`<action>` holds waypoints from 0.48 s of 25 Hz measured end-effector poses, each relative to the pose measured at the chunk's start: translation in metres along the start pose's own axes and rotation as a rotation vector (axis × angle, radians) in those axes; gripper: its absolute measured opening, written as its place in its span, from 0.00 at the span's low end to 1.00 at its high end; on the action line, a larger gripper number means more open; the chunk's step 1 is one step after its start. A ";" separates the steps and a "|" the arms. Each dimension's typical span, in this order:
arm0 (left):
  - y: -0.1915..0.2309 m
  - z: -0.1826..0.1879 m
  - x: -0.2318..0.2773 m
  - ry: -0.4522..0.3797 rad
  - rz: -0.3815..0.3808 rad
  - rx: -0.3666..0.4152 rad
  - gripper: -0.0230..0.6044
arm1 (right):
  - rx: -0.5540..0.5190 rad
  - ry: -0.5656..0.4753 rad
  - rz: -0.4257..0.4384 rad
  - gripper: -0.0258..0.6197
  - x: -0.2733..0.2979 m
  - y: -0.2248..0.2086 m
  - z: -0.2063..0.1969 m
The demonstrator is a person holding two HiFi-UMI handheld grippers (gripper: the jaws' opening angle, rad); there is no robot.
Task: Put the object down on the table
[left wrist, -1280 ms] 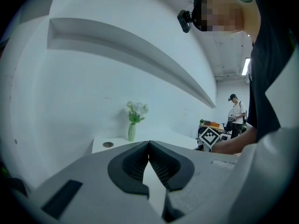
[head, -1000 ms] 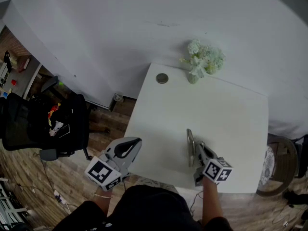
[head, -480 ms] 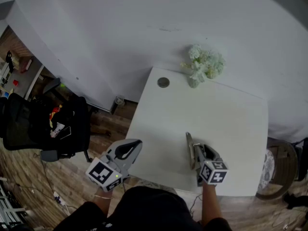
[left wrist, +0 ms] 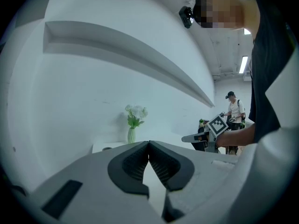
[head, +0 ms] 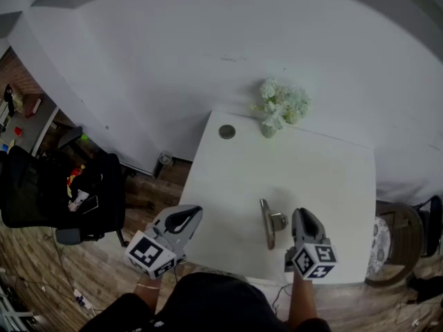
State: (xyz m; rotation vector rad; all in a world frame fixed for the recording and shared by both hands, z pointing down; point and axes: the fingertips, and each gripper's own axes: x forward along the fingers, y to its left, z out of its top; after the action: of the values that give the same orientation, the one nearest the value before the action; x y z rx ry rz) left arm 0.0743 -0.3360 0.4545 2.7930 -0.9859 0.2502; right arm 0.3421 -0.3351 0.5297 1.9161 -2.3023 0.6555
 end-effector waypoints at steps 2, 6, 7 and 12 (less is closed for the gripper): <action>0.000 0.004 0.003 -0.009 -0.007 0.007 0.03 | 0.015 -0.045 0.006 0.10 -0.009 0.004 0.015; -0.001 0.010 0.009 -0.034 -0.028 0.024 0.03 | 0.026 -0.111 0.017 0.04 -0.025 0.012 0.036; -0.001 0.010 0.009 -0.034 -0.031 0.027 0.03 | 0.023 -0.116 0.021 0.04 -0.028 0.015 0.038; 0.000 0.017 0.010 -0.048 -0.037 0.027 0.03 | 0.022 -0.130 0.039 0.04 -0.034 0.028 0.045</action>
State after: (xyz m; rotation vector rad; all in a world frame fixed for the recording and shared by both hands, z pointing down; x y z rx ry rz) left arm 0.0839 -0.3454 0.4401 2.8516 -0.9473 0.1934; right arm 0.3322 -0.3171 0.4699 1.9843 -2.4242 0.5795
